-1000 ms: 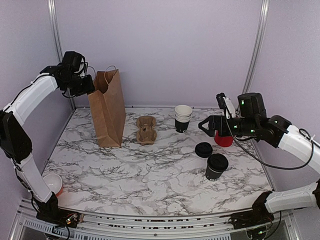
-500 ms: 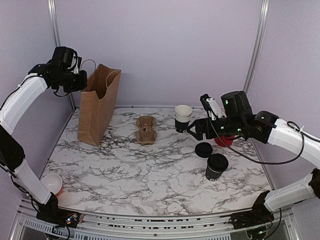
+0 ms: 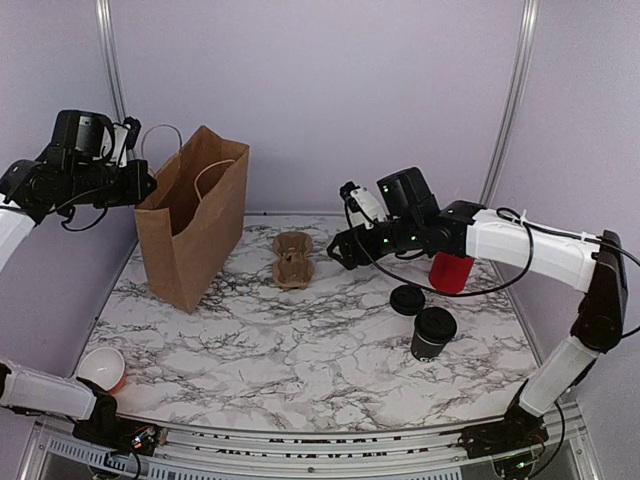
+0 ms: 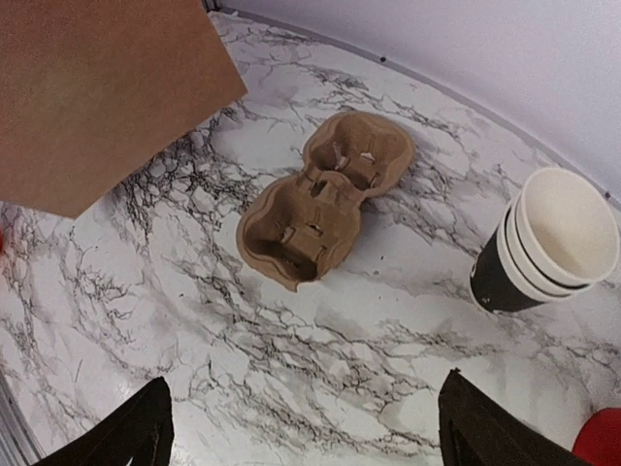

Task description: Pack the takeout coffee

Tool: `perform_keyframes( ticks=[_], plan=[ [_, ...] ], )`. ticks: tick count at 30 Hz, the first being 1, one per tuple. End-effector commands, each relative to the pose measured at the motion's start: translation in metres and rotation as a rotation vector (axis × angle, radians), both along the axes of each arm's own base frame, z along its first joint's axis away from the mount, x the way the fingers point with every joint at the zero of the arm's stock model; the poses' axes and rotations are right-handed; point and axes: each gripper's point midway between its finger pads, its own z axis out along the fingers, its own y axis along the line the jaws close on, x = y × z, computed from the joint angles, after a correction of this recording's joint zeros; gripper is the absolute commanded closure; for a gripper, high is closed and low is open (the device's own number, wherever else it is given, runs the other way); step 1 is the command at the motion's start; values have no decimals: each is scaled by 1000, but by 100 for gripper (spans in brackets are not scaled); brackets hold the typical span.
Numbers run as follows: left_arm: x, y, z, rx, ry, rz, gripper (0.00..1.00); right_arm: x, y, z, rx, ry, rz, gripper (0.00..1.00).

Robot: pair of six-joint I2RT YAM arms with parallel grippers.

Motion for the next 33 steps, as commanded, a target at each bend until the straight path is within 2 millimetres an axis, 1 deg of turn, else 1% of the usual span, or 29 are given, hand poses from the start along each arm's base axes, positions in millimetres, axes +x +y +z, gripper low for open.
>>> perform_keyframes(
  ticks=[1, 4, 6, 10, 11, 14, 16, 19, 20, 26, 30, 33],
  plan=[
    [-23, 5, 4, -9, -24, -18, 100, 21, 38, 13, -19, -107, 89, 9],
    [-37, 6, 11, -27, -50, -42, 100, 38, 57, -10, -67, -103, 122, 10],
    [-44, 8, 14, -29, -66, -51, 100, 49, 72, -13, -74, -106, 143, 12],
    [-55, 11, 15, -32, -79, -60, 100, 69, 95, -33, -94, -91, 166, 16],
    [-57, 12, 16, -33, -82, -59, 100, 74, 102, -34, -95, -88, 169, 17],
    [-62, 17, 19, -33, -98, -45, 100, 82, 114, -57, -121, -34, 176, 23],
    [-65, 19, 20, -31, -106, -36, 100, 81, 120, -73, -129, -9, 187, 26],
    [-65, 25, 19, -22, -111, -9, 100, 84, 125, -94, -158, 26, 168, 30],
    [-65, 27, 19, -19, -112, 1, 100, 85, 126, -99, -163, 37, 155, 32],
    [-65, 31, 19, -10, -117, 23, 100, 87, 134, -129, -160, 104, 98, 50],
    [-64, 30, 18, -15, -117, 20, 100, 94, 137, -146, -167, 123, 65, 60],
    [-63, 30, 18, -16, -119, 21, 100, 98, 135, -156, -190, 129, 41, 66]
  ],
)
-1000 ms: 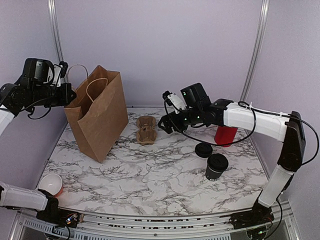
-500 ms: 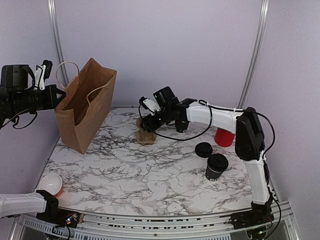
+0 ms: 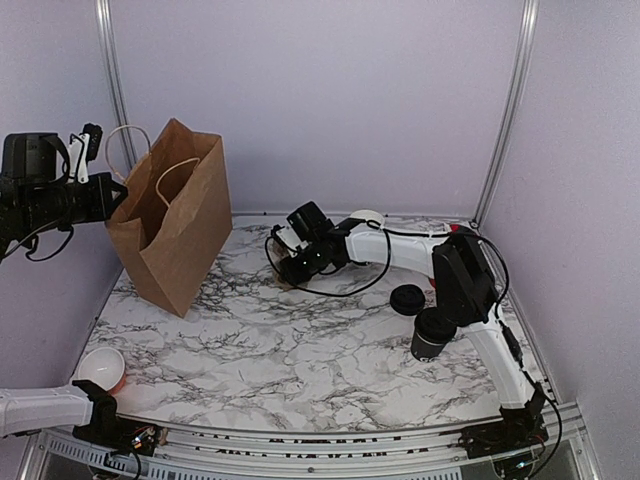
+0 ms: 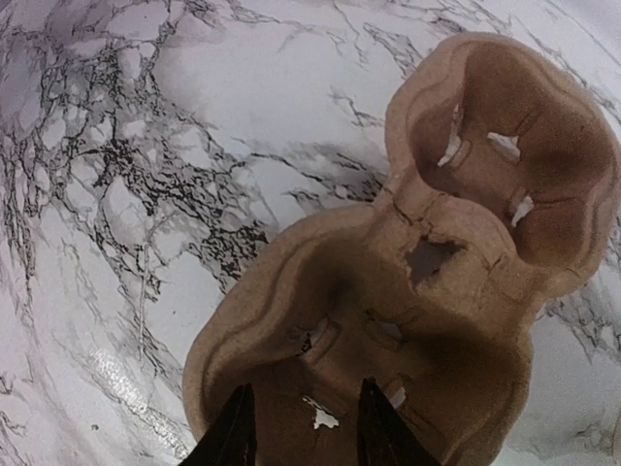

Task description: Pack the takeout coffee

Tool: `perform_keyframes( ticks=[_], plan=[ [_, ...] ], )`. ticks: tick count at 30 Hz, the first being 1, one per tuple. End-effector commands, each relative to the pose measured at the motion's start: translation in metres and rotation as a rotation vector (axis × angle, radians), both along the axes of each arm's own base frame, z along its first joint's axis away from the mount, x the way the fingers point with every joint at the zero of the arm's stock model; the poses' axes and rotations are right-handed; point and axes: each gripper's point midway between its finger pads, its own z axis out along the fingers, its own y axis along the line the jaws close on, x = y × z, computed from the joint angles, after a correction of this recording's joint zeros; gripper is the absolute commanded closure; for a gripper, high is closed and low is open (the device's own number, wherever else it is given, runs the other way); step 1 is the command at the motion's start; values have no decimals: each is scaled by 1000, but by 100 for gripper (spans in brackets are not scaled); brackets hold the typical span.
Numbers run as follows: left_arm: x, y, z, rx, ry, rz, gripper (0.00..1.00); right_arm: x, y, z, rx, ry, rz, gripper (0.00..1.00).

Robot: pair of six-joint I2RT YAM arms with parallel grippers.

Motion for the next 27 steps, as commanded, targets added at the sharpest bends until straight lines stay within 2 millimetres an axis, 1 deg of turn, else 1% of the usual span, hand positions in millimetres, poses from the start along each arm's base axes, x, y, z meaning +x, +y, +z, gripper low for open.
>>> perform_keyframes(
  ticks=[1, 3, 7, 10, 13, 14, 15, 16, 17, 19, 20, 22, 24, 26, 27],
  plan=[
    [-1, 3, 2, 7, -17, 11, 100, 9, 3, 3, -4, -15, -59, 68],
    [1, 4, 2, 12, -20, 16, 100, 8, 0, -5, -24, -7, -60, 71],
    [3, 4, 3, 24, -21, 17, 100, 0, -8, -15, -70, 13, -40, 75],
    [3, 3, 5, 29, -25, 13, 100, -12, -15, -13, -81, 36, -21, 76],
    [4, 3, 6, 33, -30, 10, 100, -32, -23, -7, -94, 58, 4, 76],
    [4, 3, 6, 34, -31, 8, 100, -49, -25, -12, -111, 79, 26, 75],
    [5, 3, 6, 36, -32, 9, 100, -66, -23, -14, -119, 95, 51, 75],
    [5, 3, 5, 37, -31, 9, 100, -79, -26, -14, -127, 116, 63, 75],
    [5, 3, 6, 40, -33, 7, 100, -94, -34, -20, -147, 145, 69, 75],
    [6, 3, 6, 44, -36, 6, 100, -121, -46, -26, -165, 185, 78, 75],
    [6, 3, 5, 47, -35, 7, 100, -135, -51, -20, -161, 187, 83, 75],
    [6, 3, 4, 52, -34, 5, 100, -161, -63, -19, -176, 199, 97, 74],
    [6, 3, 3, 53, -32, 6, 100, -178, -81, -21, -209, 208, 68, 72],
    [5, 4, 1, 55, -30, 8, 100, -185, -98, -19, -217, 218, 22, 69],
    [6, 3, 0, 56, -27, 7, 100, -186, -102, -15, -210, 213, 7, 68]
  ],
)
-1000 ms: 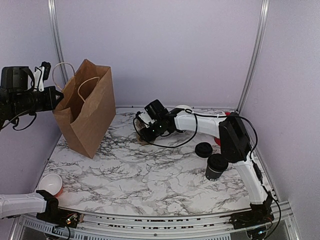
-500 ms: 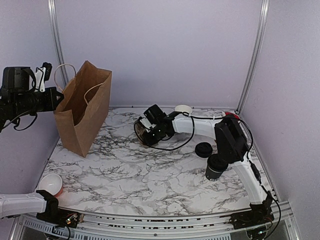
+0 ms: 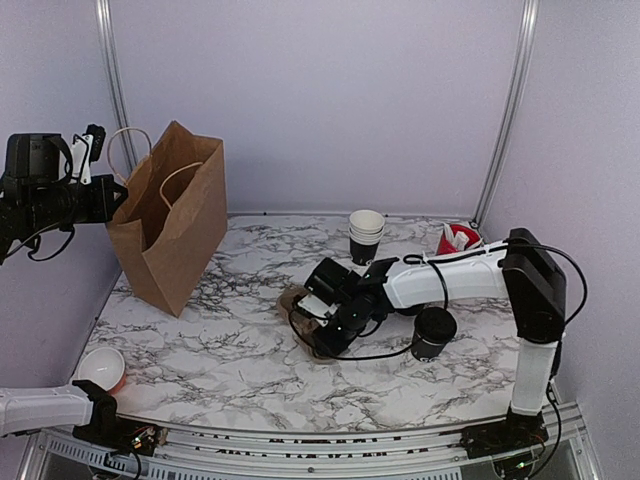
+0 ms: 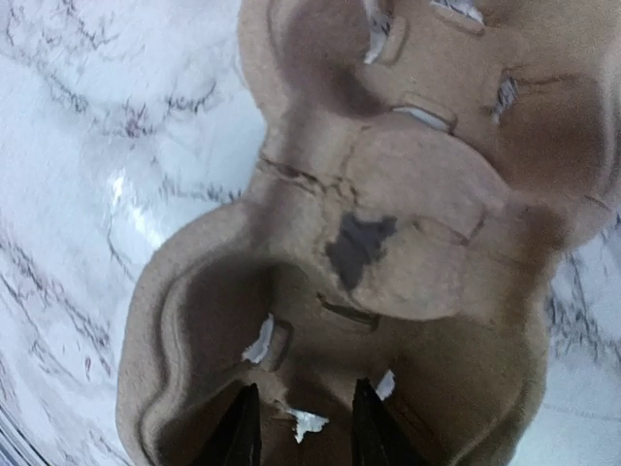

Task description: Pack the takeout coffee

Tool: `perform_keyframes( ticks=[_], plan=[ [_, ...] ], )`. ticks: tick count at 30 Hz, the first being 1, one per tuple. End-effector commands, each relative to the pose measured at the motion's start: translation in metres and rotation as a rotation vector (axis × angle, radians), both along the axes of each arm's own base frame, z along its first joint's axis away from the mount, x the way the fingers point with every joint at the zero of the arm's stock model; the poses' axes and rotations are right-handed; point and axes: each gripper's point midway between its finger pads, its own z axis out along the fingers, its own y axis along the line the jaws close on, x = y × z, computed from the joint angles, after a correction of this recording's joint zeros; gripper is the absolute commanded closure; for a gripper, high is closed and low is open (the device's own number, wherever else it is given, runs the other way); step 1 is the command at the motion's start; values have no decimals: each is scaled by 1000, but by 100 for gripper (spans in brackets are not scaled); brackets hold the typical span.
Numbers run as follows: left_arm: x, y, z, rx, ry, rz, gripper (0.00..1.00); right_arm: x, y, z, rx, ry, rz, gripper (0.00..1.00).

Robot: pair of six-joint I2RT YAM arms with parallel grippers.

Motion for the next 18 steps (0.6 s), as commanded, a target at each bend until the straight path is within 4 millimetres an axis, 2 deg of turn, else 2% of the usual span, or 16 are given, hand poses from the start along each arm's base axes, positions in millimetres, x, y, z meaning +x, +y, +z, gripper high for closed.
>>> perform_keyframes(
  ticks=[1, 3, 5, 7, 9, 13, 15, 18],
  plan=[
    [3, 1, 3, 9, -26, 5, 100, 0, -20, 22, 24, -27, -108, 68],
    [5, 0, 0, 14, -22, 6, 100, -1, -12, 38, 66, -41, -94, 67],
    [6, 1, -4, 18, -14, 8, 100, -2, 0, 58, 108, -83, -47, 61],
    [6, 0, -5, 15, -12, 8, 100, -1, 6, 68, 122, -120, -11, 58],
    [6, -1, -4, 9, -13, 6, 100, 6, 1, 69, 95, -167, -8, 51],
    [5, 0, 0, 2, -24, 5, 100, 21, -20, 61, 44, -161, -46, 46],
    [4, 0, 1, 1, -26, 5, 100, 22, -23, 63, 68, -156, -55, 39],
    [6, -1, -1, 3, -20, 4, 100, 19, -30, 56, 81, -114, -75, 32]
  ],
)
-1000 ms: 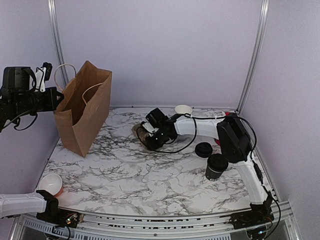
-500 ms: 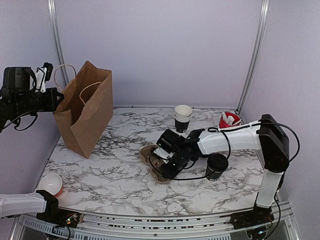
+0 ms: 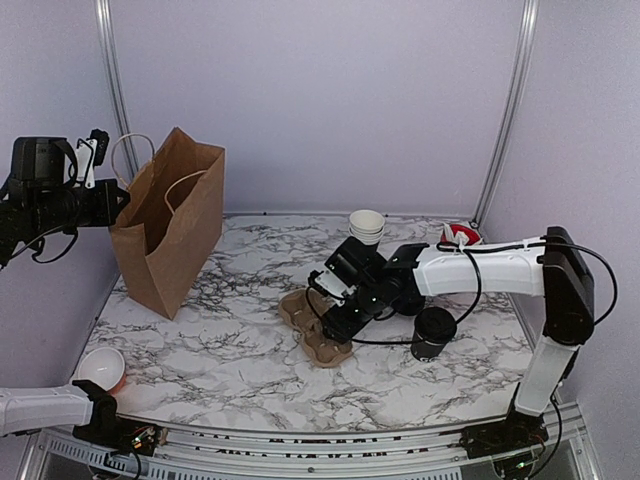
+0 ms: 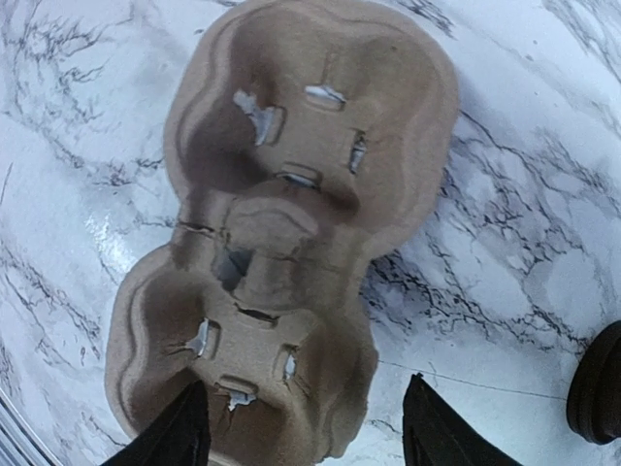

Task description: Pack the takeout coffee

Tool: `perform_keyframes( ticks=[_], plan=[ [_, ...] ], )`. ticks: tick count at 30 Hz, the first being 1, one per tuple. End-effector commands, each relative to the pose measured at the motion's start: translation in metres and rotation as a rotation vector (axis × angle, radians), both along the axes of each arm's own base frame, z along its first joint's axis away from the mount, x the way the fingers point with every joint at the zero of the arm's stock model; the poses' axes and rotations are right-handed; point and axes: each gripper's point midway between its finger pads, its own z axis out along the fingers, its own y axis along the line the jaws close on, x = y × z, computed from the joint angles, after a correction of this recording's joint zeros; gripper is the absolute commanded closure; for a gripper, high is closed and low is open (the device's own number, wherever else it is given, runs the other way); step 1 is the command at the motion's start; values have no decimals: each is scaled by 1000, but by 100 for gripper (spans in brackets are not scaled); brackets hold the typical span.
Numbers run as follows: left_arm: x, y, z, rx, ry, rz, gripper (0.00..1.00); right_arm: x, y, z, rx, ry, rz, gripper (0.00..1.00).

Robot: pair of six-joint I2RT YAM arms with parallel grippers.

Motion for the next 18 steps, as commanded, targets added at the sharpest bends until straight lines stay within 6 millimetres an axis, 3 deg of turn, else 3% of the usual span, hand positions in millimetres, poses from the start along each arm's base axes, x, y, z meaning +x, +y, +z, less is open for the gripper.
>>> perform_keyframes(
  ticks=[1, 5, 8, 14, 16, 18],
  plan=[
    [4, -2, 9, -8, -36, -3, 100, 2, -9, 4, 37, 19, -29, 29],
    [6, -4, 9, -13, -34, -8, 100, -13, -8, -5, 60, 94, -44, 24],
    [6, -4, 9, -15, -36, -11, 100, -28, 6, -2, 98, 132, -50, 20],
    [9, -6, 5, -15, -28, -14, 100, -71, 82, 20, 255, 206, 45, 18],
    [10, -7, 4, -17, -26, -17, 100, -74, 99, 26, 256, 201, 72, 18],
    [10, -7, 4, -18, -27, -16, 100, -68, 103, 32, 249, 172, 76, 18]
  ],
)
